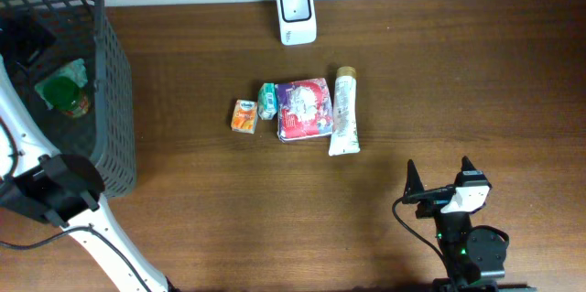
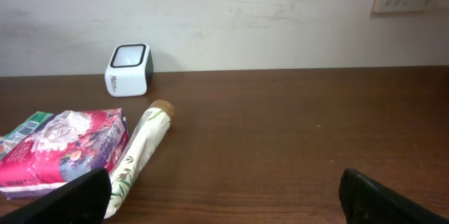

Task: Scan the item barcode
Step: 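Reach into the basket and grasp the green-lidded jar with the left gripper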

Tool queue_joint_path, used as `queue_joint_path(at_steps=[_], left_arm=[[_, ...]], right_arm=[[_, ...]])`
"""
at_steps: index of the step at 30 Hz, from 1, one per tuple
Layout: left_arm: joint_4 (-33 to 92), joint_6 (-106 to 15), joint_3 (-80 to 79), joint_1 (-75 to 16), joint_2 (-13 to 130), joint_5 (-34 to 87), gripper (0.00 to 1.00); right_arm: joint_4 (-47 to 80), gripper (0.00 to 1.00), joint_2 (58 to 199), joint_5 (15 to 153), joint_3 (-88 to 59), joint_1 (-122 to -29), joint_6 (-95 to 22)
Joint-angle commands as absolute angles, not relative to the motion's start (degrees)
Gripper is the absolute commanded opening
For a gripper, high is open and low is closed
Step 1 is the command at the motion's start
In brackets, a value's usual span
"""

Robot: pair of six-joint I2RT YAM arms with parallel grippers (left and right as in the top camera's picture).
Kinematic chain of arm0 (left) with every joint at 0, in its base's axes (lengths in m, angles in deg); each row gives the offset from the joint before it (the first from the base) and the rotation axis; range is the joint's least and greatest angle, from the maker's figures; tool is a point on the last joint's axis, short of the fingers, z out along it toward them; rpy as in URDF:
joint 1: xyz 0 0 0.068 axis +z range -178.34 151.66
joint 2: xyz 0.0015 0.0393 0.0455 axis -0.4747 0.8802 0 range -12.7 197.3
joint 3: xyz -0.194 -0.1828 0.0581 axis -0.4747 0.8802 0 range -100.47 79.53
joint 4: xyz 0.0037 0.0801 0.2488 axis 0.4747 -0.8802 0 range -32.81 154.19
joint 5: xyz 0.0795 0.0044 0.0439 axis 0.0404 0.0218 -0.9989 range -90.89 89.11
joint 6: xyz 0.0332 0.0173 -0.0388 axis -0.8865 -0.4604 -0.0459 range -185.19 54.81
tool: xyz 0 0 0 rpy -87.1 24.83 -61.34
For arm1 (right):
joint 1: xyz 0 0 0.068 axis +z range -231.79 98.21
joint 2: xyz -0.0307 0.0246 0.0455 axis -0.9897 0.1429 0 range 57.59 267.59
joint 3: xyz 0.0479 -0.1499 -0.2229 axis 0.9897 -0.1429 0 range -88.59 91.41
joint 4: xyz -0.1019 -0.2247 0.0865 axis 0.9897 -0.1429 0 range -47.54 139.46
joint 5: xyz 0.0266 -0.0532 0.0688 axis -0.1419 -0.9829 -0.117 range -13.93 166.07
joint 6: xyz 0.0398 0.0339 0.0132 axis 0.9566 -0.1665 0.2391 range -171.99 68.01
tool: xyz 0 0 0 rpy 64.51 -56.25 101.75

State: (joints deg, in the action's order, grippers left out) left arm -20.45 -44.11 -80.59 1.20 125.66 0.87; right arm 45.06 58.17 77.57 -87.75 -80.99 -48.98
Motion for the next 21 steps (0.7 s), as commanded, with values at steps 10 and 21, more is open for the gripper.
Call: queue_joint_path(at_steps=[10,21], left_arm=[[-22.33,-44.87,-81.20,-0.90,134.82,-12.12,0.93],[-31.88,-43.84,-82.34,-0.41,120.92,-4.58,0.37]], right_arm=[[44.99,0.99,57.79,77.28,-88.27,-80.66,-48.52],[44.99,0.99,57.79,77.28,-88.27,-80.66,-48.50]])
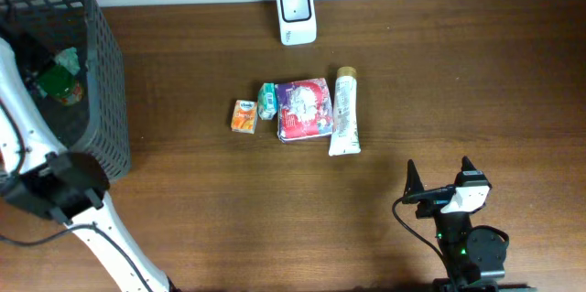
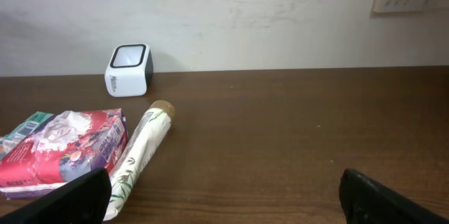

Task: Scan the item barcode
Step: 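Reach into the basket and grasp the green-lidded jar with the left gripper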

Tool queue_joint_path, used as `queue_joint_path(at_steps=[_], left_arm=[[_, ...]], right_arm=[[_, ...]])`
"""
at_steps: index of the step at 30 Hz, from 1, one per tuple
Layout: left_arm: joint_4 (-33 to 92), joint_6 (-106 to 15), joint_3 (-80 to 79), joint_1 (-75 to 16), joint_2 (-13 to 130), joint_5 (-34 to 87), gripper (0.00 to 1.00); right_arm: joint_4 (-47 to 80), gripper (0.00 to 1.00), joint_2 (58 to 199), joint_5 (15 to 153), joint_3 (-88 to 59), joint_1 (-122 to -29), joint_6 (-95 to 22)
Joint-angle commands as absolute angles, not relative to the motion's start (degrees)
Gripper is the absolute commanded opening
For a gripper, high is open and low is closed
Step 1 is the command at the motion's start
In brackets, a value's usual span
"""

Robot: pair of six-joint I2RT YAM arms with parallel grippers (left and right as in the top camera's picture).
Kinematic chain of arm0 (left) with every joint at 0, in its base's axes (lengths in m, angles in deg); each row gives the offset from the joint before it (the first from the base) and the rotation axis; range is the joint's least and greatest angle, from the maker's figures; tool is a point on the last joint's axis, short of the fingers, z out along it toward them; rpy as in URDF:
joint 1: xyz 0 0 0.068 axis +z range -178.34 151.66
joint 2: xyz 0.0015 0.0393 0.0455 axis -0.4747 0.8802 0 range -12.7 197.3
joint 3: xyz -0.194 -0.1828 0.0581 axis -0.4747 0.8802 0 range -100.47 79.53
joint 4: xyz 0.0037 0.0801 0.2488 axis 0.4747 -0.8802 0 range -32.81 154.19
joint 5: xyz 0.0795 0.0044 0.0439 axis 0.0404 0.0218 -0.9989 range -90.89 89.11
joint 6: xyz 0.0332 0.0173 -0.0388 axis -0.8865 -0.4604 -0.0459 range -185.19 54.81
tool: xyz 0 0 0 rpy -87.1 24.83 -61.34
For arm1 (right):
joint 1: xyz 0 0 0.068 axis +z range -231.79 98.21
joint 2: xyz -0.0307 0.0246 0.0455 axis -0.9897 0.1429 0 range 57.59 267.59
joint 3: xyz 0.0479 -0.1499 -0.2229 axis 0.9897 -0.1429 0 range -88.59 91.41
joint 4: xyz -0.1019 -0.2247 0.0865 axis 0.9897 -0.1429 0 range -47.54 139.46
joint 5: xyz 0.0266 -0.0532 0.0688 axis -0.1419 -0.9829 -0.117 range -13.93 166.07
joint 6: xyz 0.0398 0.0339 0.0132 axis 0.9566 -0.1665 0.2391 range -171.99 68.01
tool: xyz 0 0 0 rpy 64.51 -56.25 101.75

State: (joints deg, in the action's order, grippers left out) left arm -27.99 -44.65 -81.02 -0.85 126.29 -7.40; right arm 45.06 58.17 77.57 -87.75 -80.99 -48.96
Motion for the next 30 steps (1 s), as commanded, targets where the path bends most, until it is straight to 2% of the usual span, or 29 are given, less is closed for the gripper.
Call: queue_joint_path(at_steps=[1,5,9,11,15,23,30], left_arm=[[-32.54,-44.43,-82.29,-0.41,120.52,-4.16,0.21],[-32.56,-45.59,-81.22,-0.41,119.15,-4.38,0.00],[-32.56,-45.11,-67.91,-0.41,113.44,-10.00,0.00],[-32.54,-39.97,-58.21,0.57,109.31,-11.13,0.00],[-32.56,-36.74,-49.77,4.18,106.38,-13.36,0.00],[-32.56,-36.72,-41.40,7.48,98.30,-11.24,0.00],[-32.56,-36.70,-34.10,8.50,97.51,-12.64,0.00]], right_arm=[[44.99,0.99,57.79,77.28,-88.27,-80.66,-48.52],[44.99,0.99,57.79,77.28,-88.27,-80.66,-48.52],[45.01,0.99,57.79,77.28,-88.27,-80.66,-48.52],[44.99,0.99,57.79,77.28,-88.27,-80.66,-48.52],[44.99,0.99,57.79,77.28,-88.27,-80.66,-48.52],[45.01,0.99,57.79,77.28,-88.27,-80.66,-48.52],[44.99,0.99,57.79,77.28,-88.27,-80.66,-48.52]])
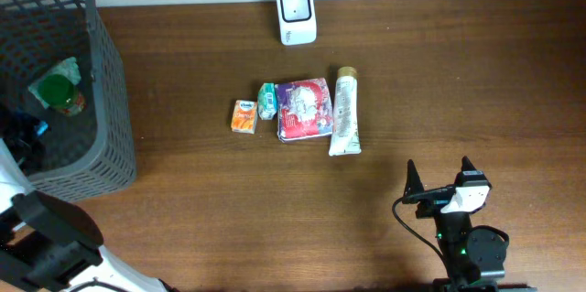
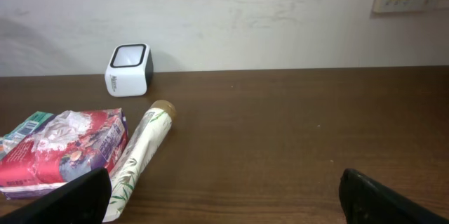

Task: Scan the item barcode
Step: 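Reach into the basket and grasp the green-lidded jar with the left gripper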

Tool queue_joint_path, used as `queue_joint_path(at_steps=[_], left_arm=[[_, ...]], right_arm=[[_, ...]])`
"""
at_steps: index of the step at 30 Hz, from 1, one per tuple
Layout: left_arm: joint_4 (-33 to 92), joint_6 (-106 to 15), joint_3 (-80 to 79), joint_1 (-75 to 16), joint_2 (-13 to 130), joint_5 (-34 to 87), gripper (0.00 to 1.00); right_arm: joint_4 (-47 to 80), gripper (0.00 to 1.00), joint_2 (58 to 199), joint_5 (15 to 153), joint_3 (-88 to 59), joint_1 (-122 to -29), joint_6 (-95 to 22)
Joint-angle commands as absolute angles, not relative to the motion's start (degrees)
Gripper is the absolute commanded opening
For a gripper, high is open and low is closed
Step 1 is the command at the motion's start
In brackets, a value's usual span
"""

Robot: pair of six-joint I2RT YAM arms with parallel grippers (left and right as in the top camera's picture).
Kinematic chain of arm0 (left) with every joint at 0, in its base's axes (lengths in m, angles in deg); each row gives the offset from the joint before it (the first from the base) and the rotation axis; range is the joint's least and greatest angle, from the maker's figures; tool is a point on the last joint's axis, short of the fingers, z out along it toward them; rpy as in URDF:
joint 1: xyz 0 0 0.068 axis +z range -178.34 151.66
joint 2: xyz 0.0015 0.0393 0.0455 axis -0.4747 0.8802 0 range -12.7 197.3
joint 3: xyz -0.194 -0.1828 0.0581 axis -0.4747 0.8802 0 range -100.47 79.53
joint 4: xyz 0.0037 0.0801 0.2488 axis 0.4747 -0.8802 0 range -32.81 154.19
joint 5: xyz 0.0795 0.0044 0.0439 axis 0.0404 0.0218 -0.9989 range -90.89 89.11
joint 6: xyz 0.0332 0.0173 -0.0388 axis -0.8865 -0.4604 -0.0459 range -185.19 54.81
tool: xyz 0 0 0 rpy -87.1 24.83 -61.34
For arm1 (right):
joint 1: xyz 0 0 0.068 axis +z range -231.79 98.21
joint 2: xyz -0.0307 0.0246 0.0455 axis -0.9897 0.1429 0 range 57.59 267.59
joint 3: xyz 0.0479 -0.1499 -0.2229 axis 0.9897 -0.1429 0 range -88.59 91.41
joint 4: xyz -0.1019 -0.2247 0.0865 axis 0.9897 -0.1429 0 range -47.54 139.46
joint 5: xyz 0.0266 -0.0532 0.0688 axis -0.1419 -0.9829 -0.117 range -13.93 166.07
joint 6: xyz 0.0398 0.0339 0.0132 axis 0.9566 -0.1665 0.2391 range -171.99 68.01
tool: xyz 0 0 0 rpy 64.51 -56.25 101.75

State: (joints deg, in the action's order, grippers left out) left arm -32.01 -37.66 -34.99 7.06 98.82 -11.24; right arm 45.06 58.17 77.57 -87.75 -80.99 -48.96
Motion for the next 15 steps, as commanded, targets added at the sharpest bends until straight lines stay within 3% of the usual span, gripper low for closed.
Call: queue_joint_path(at_steps=[1,7,15], left_arm=[[-32.56,-36.72,-34.10,9.60,97.22,-12.69,0.00],[-32.56,-36.50,-34.08,17.92,95.26,-9.12,0.00],[-32.17,-35.91,-36.30,18.82,94.56,-3.99,0.00]], right_arm=[[44.99,0.99,57.79,77.28,-88.27,-80.66,-48.52],[44.99,0.99,57.79,77.28,-88.27,-80.66,-48.52],[44.99,0.99,57.79,77.28,-88.27,-80.66,-48.52]])
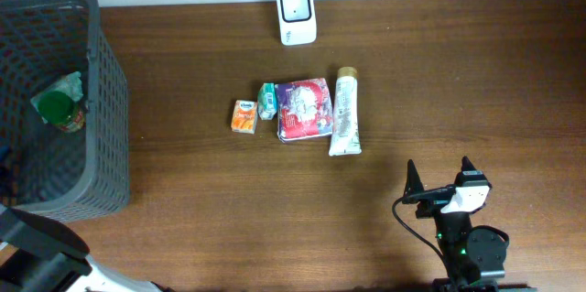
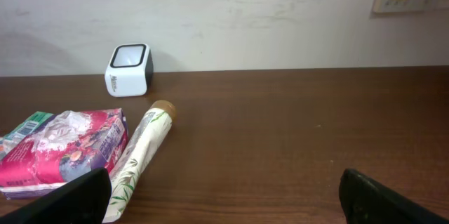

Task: Scan the item barcode
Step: 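Reach into the basket and grasp the green-lidded jar with the left gripper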

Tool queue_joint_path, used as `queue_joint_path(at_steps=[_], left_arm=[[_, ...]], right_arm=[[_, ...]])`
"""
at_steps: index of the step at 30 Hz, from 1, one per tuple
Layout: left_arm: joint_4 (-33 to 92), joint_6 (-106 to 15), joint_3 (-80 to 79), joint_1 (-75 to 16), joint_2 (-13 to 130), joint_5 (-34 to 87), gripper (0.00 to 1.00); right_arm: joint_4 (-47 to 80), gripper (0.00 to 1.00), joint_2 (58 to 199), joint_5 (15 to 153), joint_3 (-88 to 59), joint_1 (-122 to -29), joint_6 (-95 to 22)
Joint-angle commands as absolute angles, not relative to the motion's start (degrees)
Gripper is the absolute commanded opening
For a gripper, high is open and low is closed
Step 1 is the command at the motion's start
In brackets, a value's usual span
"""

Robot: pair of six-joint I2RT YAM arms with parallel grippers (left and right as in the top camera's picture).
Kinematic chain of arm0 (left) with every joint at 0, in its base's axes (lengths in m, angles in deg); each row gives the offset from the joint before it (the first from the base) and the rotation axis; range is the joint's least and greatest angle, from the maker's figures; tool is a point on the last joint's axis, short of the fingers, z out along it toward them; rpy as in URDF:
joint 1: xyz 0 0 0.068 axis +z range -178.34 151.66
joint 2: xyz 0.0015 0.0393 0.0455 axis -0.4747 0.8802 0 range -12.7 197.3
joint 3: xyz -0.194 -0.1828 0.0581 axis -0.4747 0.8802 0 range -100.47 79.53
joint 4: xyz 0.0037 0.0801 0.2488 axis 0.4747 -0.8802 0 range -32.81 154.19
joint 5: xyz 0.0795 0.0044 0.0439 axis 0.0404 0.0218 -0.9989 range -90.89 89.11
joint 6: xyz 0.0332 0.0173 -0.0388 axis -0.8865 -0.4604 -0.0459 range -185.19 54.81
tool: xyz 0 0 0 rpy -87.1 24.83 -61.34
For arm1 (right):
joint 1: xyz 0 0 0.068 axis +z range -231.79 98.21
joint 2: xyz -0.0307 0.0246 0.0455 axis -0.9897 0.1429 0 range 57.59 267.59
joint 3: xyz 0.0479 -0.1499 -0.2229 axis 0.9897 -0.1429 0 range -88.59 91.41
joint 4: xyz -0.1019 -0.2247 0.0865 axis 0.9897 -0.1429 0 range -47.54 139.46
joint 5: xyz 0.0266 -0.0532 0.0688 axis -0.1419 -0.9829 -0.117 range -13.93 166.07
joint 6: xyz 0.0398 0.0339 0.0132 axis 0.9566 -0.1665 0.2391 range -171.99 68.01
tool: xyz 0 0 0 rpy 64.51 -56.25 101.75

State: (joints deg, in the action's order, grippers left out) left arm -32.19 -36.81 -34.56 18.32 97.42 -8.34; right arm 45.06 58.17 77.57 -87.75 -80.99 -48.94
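A white barcode scanner stands at the table's far edge by the wall. In a row at mid-table lie an orange carton, a green carton, a pink packet and a white tube. My right gripper rests open near the front edge, right of the tube, holding nothing. Only a dark link of the left arm shows at the bottom left corner; its gripper is out of view.
A grey mesh basket stands at the far left with a green-lidded item lying inside. A wall panel hangs at the upper right in the right wrist view.
The left arm has drawn back toward the bottom left corner; its gripper, which was inside the basket at the left edge, is gone from view. The basket has shifted slightly. The right arm has not moved.
The left arm first reached deep into the basket, its gripper close to the green-lidded item. Later the gripper was nearer the front of the basket, apart from the item. Now the item lies in the basket and the arm is almost out of frame. The right gripper stayed open and still.
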Motion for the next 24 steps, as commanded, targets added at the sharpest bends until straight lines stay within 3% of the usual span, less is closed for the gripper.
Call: queue_joint_path(at_steps=[1,5,6,7,8,9,11,15,24], left_arm=[[-31.49,-35.93,-37.59,18.80,94.23,-3.11,0.00],[-25.39,-40.04,-44.17,16.68,89.95,3.93,0.00],[-21.79,-40.19,-44.22,14.67,88.07,5.61,0.05],[-18.90,-41.07,-44.22,12.66,87.39,6.61,0.41],[-17.00,-41.09,-44.22,10.95,87.35,6.83,0.89],[-14.94,-42.93,-44.11,8.63,87.67,6.81,0.99],[-11.05,-48.41,-43.19,3.78,89.29,6.00,0.99],[-6.18,-48.59,-43.15,1.07,96.20,-9.56,0.99],[-4.89,-47.93,-43.15,1.66,110.23,-13.82,0.96]], right_arm=[[44.99,0.99,57.79,77.28,-88.27,-80.66,-48.52],[44.99,0.99,57.79,77.28,-88.27,-80.66,-48.52],[45.01,0.99,57.79,77.28,-88.27,-80.66,-48.52],[44.99,0.99,57.79,77.28,-88.27,-80.66,-48.52],[45.01,0.99,57.79,77.28,-88.27,-80.66,-48.52],[44.99,0.99,57.79,77.28,-88.27,-80.66,-48.52],[44.99,0.99,57.79,77.28,-88.27,-80.66,-48.52],[44.99,0.99,57.79,77.28,-88.27,-80.66,-48.52],[44.99,0.99,57.79,77.28,-88.27,-80.66,-48.52]])
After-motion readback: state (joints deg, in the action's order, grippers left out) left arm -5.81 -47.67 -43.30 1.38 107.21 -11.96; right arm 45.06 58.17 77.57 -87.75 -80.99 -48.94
